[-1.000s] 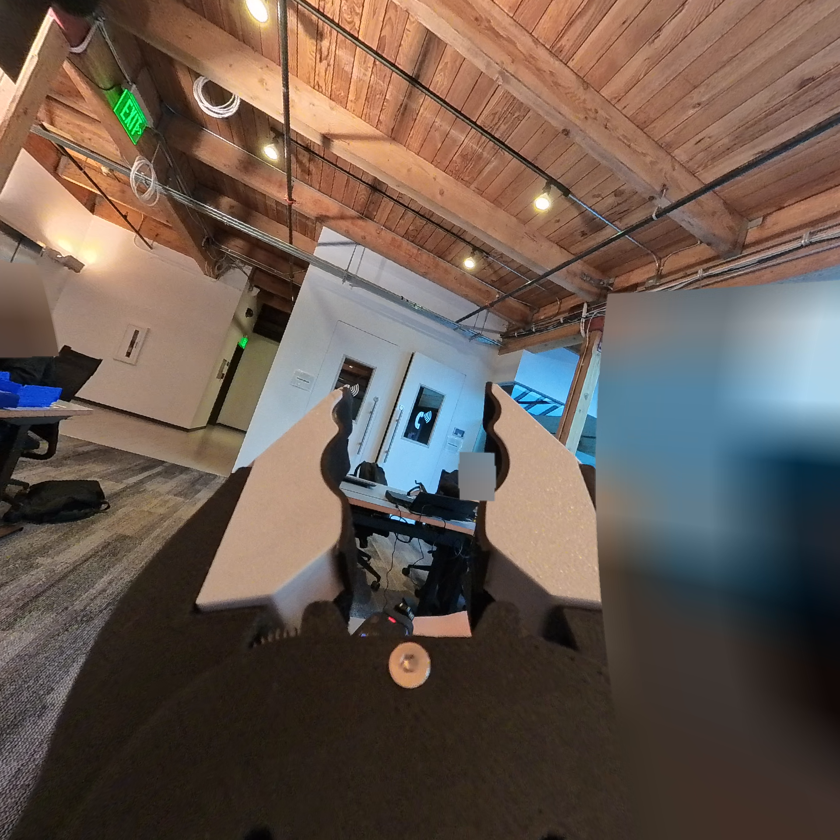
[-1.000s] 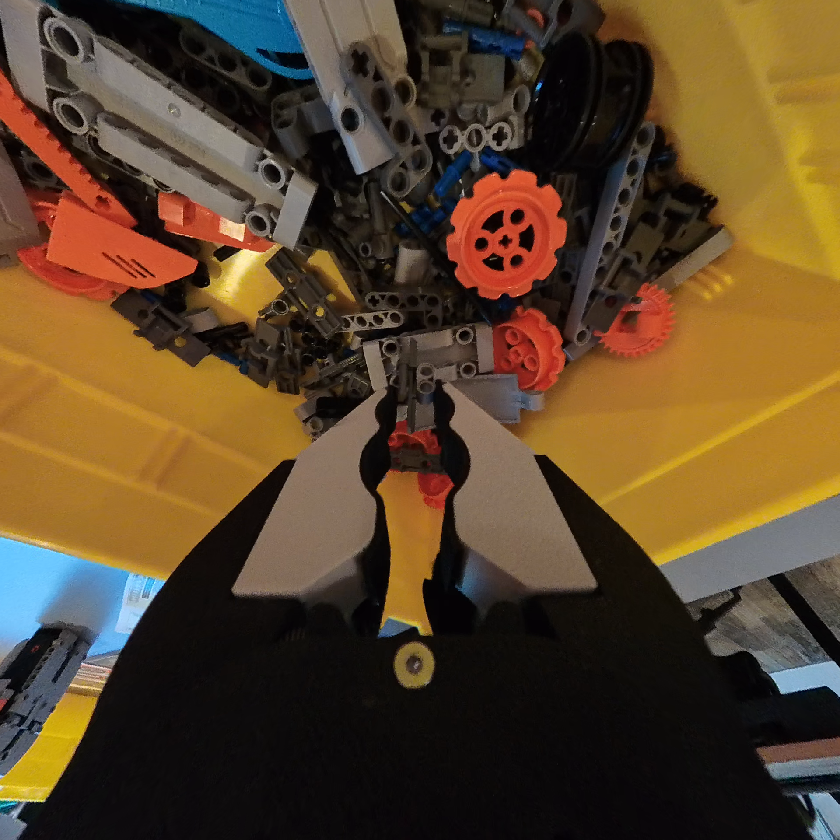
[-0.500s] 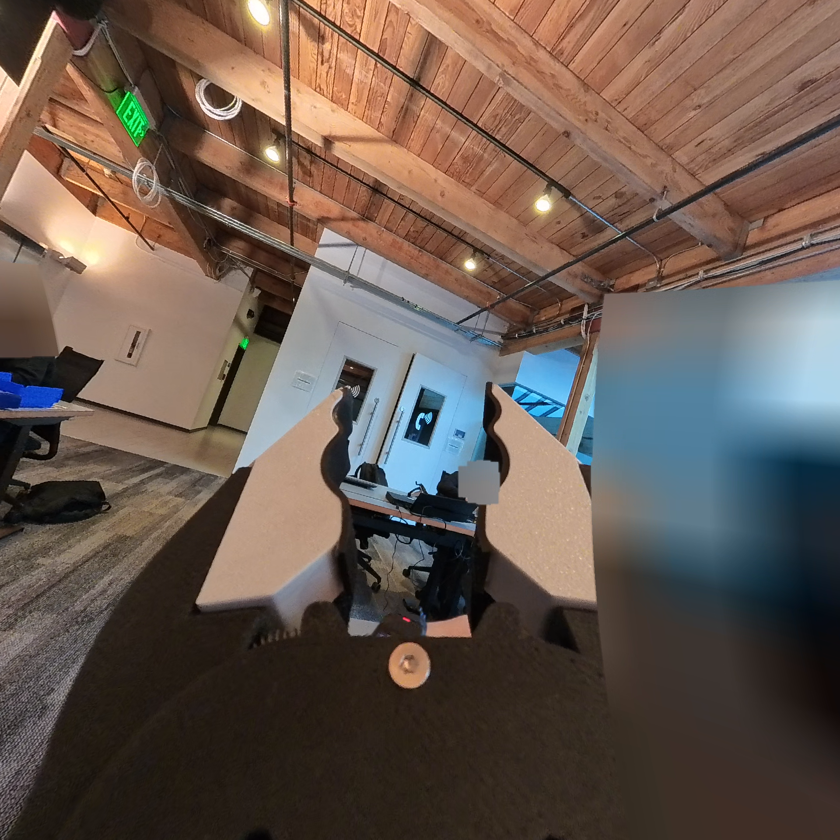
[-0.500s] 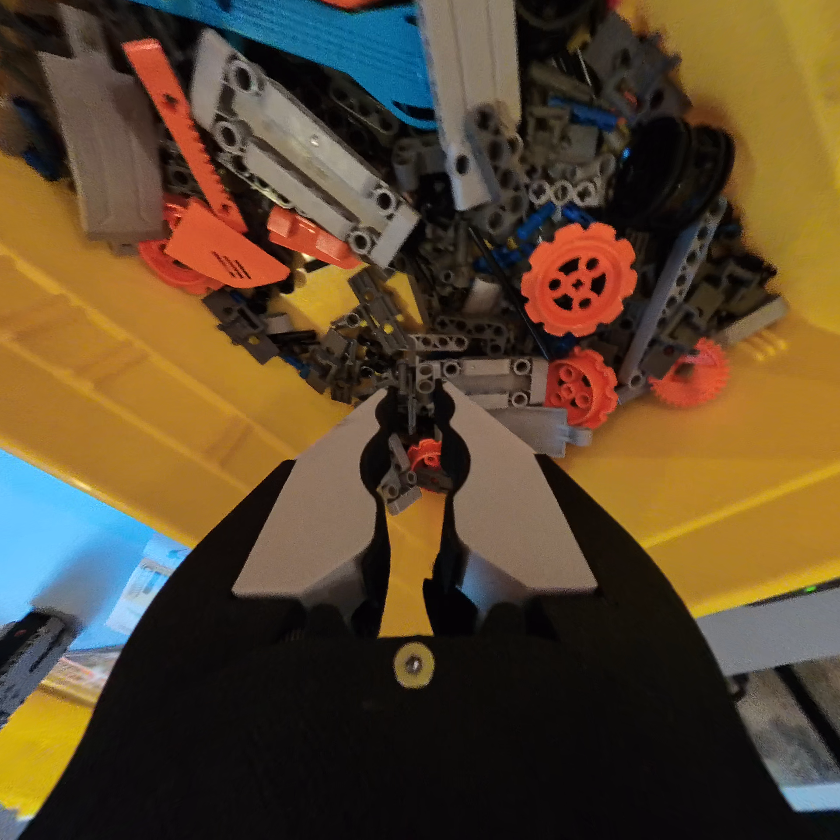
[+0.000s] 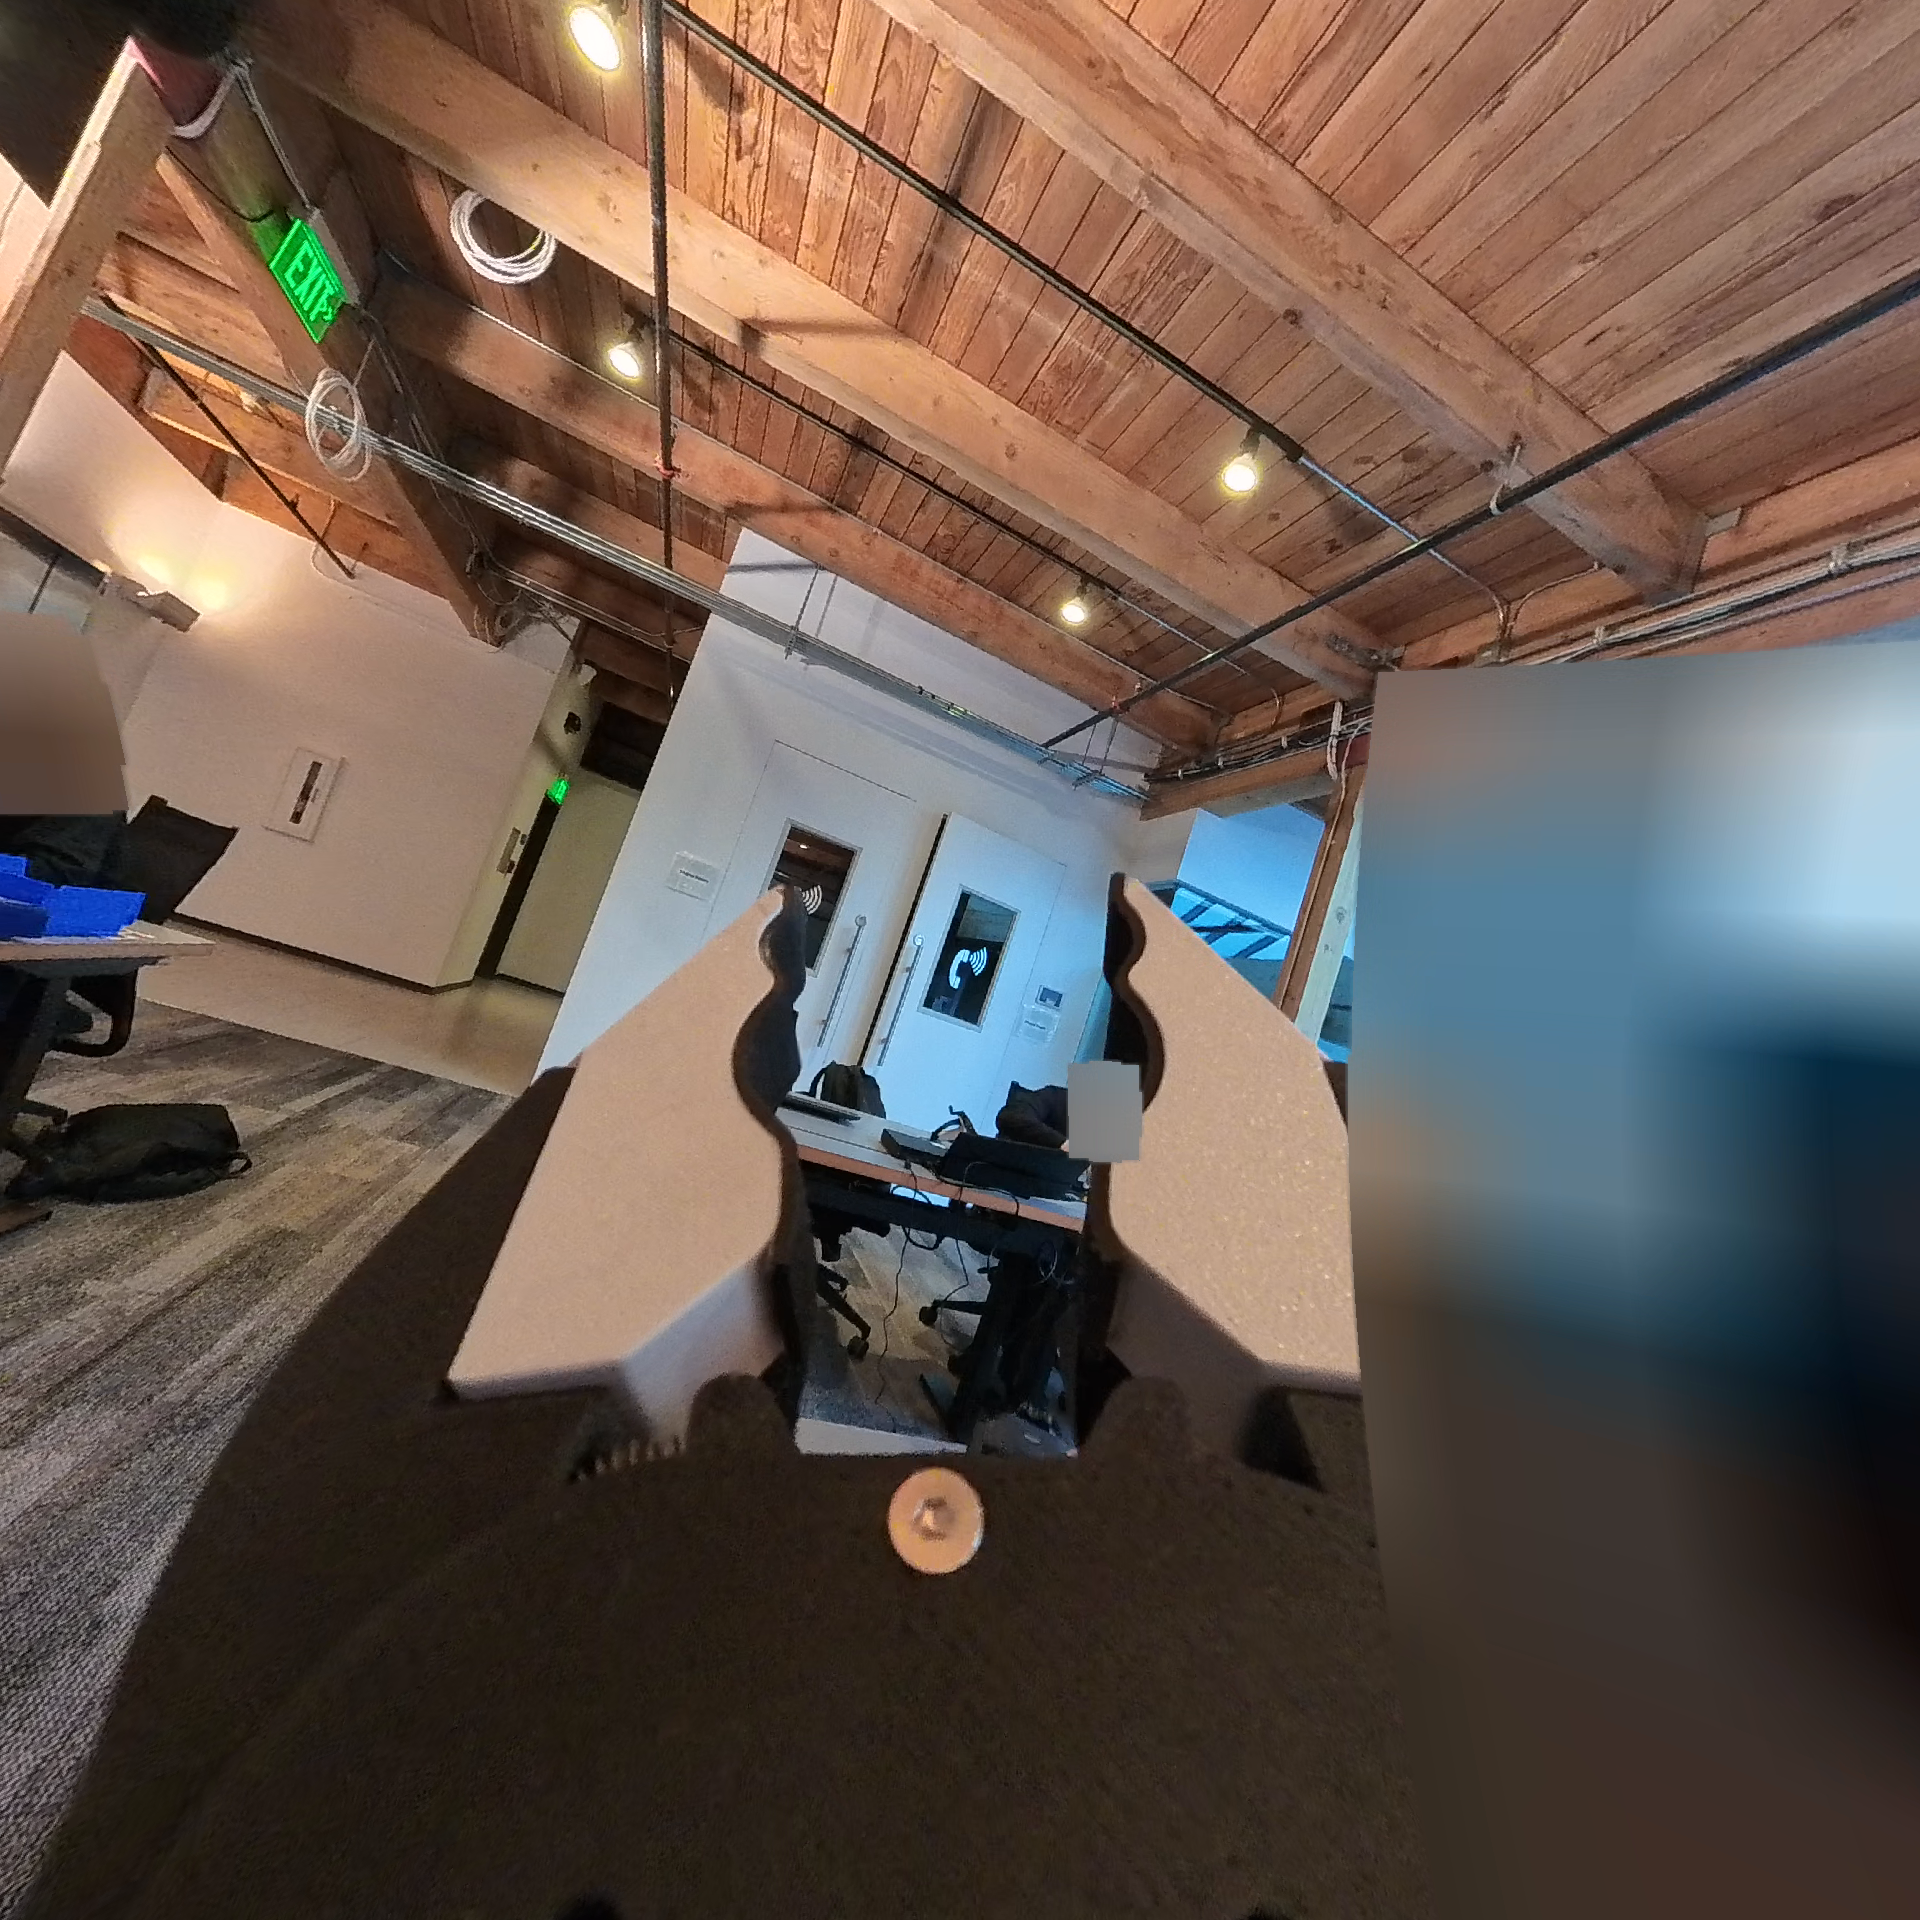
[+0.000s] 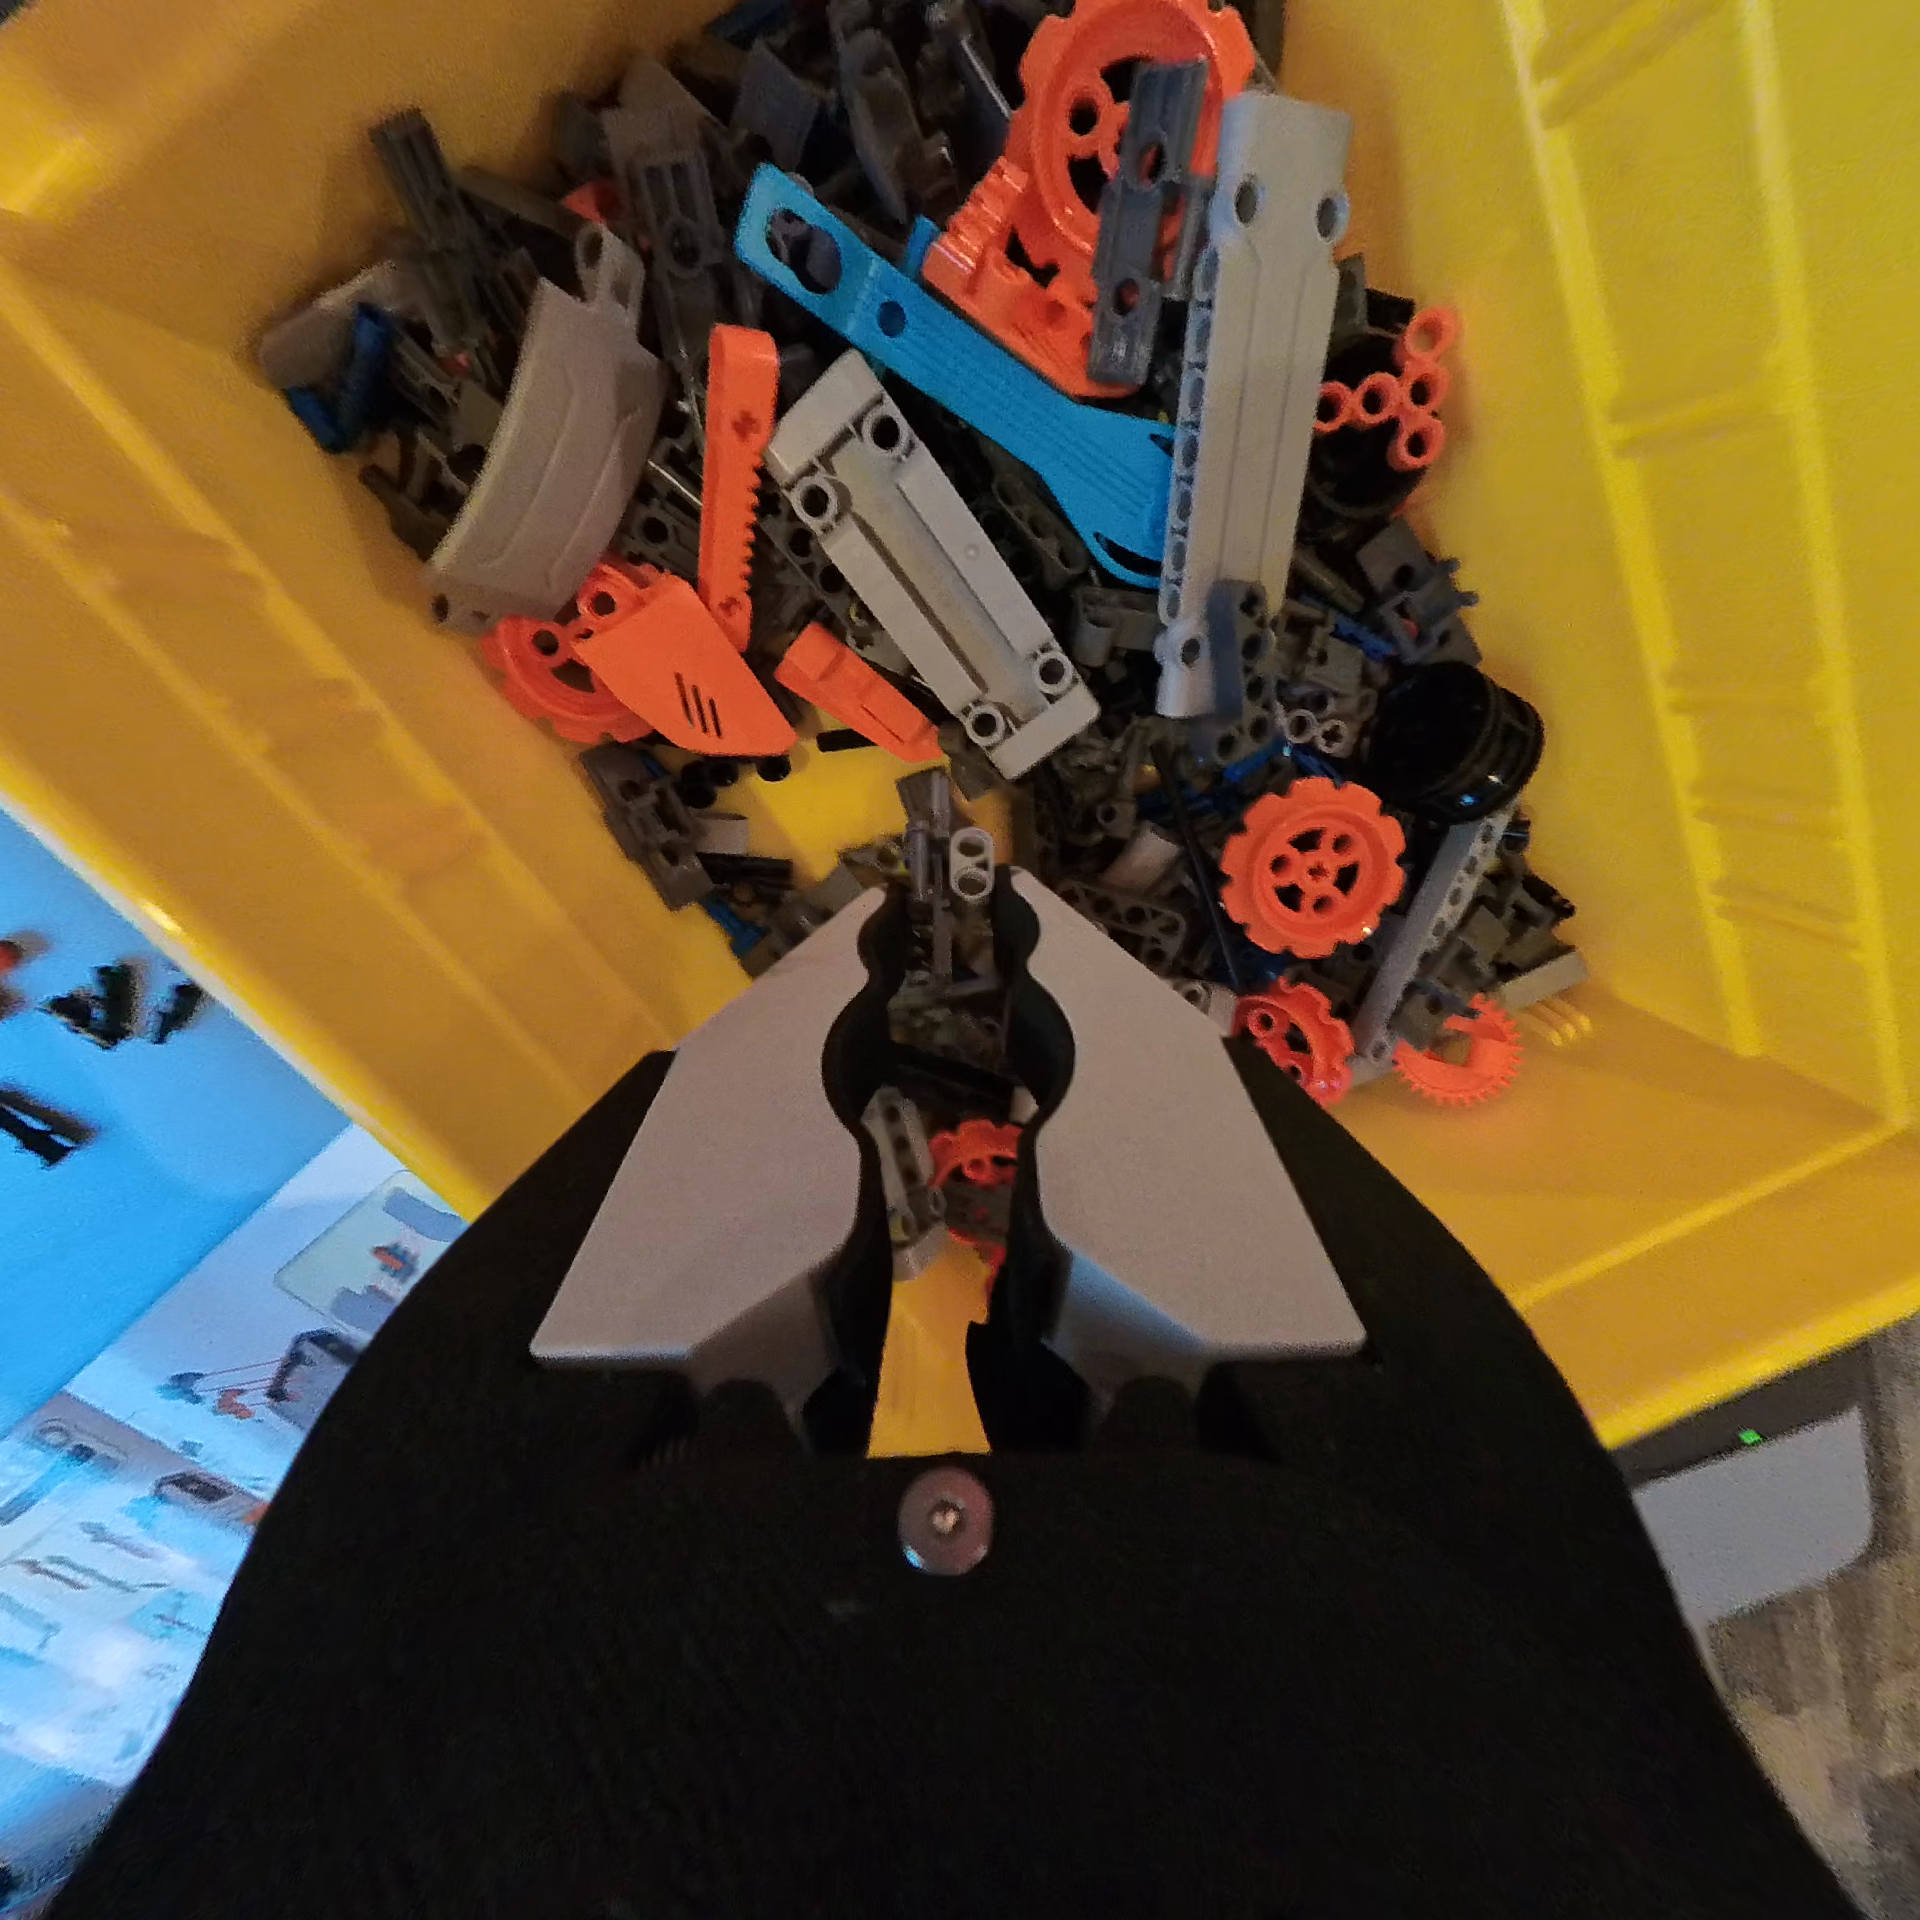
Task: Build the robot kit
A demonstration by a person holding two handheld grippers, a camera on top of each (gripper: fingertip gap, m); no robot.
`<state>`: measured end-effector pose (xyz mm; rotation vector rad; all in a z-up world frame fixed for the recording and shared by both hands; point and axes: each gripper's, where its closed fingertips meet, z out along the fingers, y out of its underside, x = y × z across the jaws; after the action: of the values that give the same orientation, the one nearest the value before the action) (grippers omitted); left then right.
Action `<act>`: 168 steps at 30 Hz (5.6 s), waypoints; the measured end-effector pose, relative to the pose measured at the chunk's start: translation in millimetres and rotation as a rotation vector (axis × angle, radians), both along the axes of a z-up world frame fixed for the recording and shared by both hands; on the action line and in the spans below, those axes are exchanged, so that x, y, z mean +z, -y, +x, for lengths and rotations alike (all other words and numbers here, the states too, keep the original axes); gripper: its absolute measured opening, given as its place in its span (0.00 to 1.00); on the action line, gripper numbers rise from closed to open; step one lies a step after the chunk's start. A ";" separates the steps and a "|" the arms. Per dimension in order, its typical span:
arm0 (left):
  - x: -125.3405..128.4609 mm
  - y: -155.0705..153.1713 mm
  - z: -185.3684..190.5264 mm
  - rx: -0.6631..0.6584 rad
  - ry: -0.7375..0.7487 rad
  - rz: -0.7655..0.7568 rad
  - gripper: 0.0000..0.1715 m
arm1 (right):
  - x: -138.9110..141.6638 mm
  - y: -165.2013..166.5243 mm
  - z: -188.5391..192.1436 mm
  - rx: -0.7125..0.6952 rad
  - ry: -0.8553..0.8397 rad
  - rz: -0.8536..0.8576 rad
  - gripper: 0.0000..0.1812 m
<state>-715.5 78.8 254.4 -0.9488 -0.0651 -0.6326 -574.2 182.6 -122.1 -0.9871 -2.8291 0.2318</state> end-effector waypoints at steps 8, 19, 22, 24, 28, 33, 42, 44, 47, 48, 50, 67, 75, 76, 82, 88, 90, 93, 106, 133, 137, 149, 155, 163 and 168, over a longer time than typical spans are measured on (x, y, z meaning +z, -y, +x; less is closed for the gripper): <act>0.6 1.4 0.6 -0.003 0.001 0.005 0.32 | -6.2 42.0 7.5 -0.066 0.174 -0.201 0.18; 3.6 -4.5 18.0 0.016 -0.036 -0.006 0.32 | 32.8 6.7 0.5 -0.197 -0.119 -0.125 0.22; 5.9 -4.1 23.1 0.024 -0.043 0.003 0.32 | 27.1 -2.7 12.0 -0.233 -0.068 -0.096 0.23; 8.4 -4.2 27.6 0.027 -0.045 0.018 0.31 | 21.5 -5.4 19.7 -0.286 -0.013 -0.117 0.25; 12.8 -6.8 39.4 0.022 -0.044 0.044 0.31 | 16.1 -6.6 23.6 -0.378 0.031 -0.193 0.32; 13.2 -10.8 41.6 0.059 -0.047 0.038 0.33 | 17.3 -14.0 19.0 -0.461 0.015 -0.204 0.37; -21.1 -41.5 11.6 0.246 -0.076 -0.237 0.50 | 14.1 -41.2 19.9 -0.595 0.070 0.017 0.44; -42.6 -55.0 -0.2 0.324 -0.125 -0.383 0.51 | 10.6 -51.8 22.2 -0.678 0.127 0.063 0.48; -78.2 -72.0 -15.1 0.411 -0.215 -0.604 0.49 | 1.8 -60.8 32.0 -0.777 0.256 0.127 0.52; -90.5 -76.3 -18.0 0.426 -0.248 -0.678 0.48 | -1.2 -62.1 37.1 -0.812 0.305 0.149 0.54; -111.6 -83.4 -19.9 0.438 -0.310 -0.799 0.44 | -7.3 -54.1 45.5 -0.876 0.410 0.133 0.59; -214.5 -93.8 15.9 0.177 -0.589 -1.294 0.38 | -17.5 -55.0 39.3 -0.945 0.428 0.232 0.70; -212.0 -95.1 18.3 0.165 -0.590 -1.274 0.39 | -38.5 -42.1 38.3 -0.960 0.513 0.082 0.77; -212.4 -95.3 18.9 0.166 -0.597 -1.276 0.39 | -44.9 -43.8 38.6 -0.966 0.510 0.094 0.77; -210.6 -95.9 21.7 0.157 -0.603 -1.263 0.37 | -44.9 -53.6 41.2 -0.898 0.539 0.265 0.50; -209.6 -96.6 23.7 0.153 -0.611 -1.257 0.37 | -42.6 -35.2 30.5 -0.883 0.543 0.172 0.27; -208.2 -96.7 24.0 0.154 -0.611 -1.250 0.36 | -40.2 -29.0 24.9 -0.881 0.541 0.131 0.21; -206.6 -97.2 24.0 0.153 -0.604 -1.242 0.36 | -33.2 -16.0 8.5 -0.885 0.508 0.006 0.11; -200.4 -98.1 32.1 0.128 -0.617 -1.202 0.36 | 10.0 9.2 -36.8 -0.869 0.377 -0.282 0.12; -199.3 -97.9 39.8 0.101 -0.637 -1.189 0.36 | 4.5 9.6 -5.0 -0.653 0.468 -0.117 0.24; -199.1 -97.7 41.4 0.095 -0.643 -1.185 0.36 | 2.9 0.7 -10.4 -0.661 0.435 -0.090 0.24; -199.6 -97.7 43.2 0.083 -0.646 -1.184 0.36 | 4.0 -43.7 -31.5 -0.776 0.239 -0.040 0.24; -200.5 -97.9 43.0 0.082 -0.647 -1.188 0.36 | -2.6 -71.8 10.6 -0.655 0.342 0.176 0.24; -201.3 -97.7 42.4 0.075 -0.641 -1.189 0.35 | -2.0 -92.3 32.2 -0.400 0.322 0.368 0.20; -200.4 -97.2 41.7 0.077 -0.637 -1.185 0.35 | 1.6 -85.0 44.2 -0.390 0.375 0.325 0.18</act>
<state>-673.8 176.0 54.0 -2.2444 0.1092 -0.1366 -529.9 267.6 -120.5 -1.5968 -2.7584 -0.4848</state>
